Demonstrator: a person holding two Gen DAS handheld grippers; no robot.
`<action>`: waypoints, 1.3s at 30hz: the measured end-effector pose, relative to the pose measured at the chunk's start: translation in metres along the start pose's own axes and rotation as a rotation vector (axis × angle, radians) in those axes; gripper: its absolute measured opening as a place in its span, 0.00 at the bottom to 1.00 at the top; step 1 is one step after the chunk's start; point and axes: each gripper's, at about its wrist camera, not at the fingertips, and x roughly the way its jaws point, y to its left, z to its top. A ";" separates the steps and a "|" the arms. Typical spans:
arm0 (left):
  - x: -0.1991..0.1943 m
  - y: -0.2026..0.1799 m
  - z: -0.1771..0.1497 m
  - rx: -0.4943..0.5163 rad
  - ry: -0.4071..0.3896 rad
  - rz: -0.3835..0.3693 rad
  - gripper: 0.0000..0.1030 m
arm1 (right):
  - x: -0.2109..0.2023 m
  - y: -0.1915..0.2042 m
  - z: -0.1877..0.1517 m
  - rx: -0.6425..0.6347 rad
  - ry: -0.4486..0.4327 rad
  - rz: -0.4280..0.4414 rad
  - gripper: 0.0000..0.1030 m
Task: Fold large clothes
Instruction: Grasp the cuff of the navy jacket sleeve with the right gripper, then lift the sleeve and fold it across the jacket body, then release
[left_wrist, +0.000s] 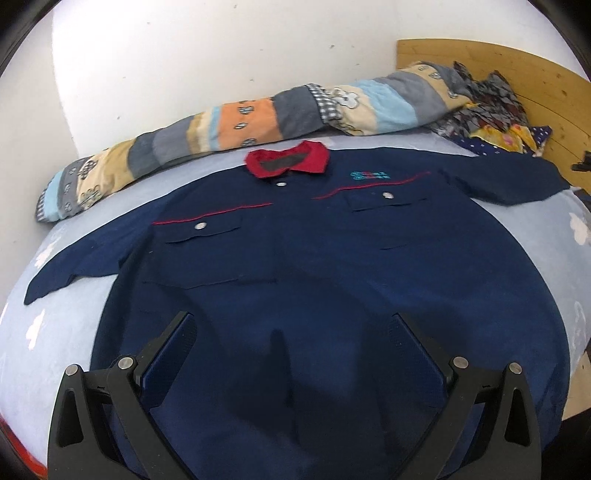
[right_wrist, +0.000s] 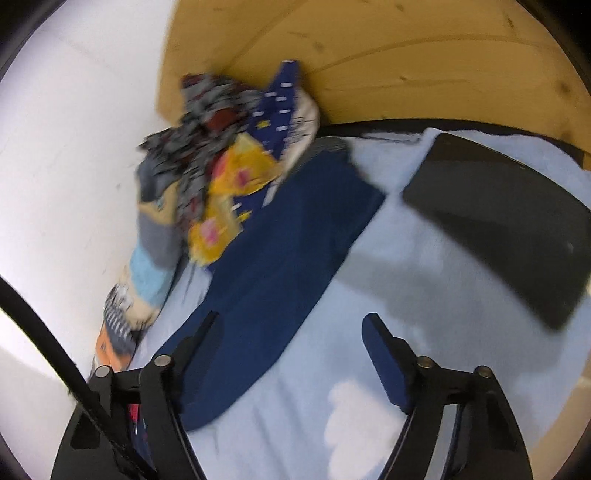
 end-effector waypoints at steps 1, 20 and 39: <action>0.001 -0.003 0.001 0.003 0.000 -0.007 1.00 | 0.009 -0.006 0.008 0.021 -0.002 0.008 0.71; 0.009 -0.006 0.005 -0.002 0.027 -0.028 1.00 | 0.067 -0.023 0.047 0.027 -0.065 -0.042 0.11; -0.045 0.030 0.010 -0.070 -0.102 0.007 1.00 | -0.081 0.289 0.000 -0.466 -0.245 0.279 0.09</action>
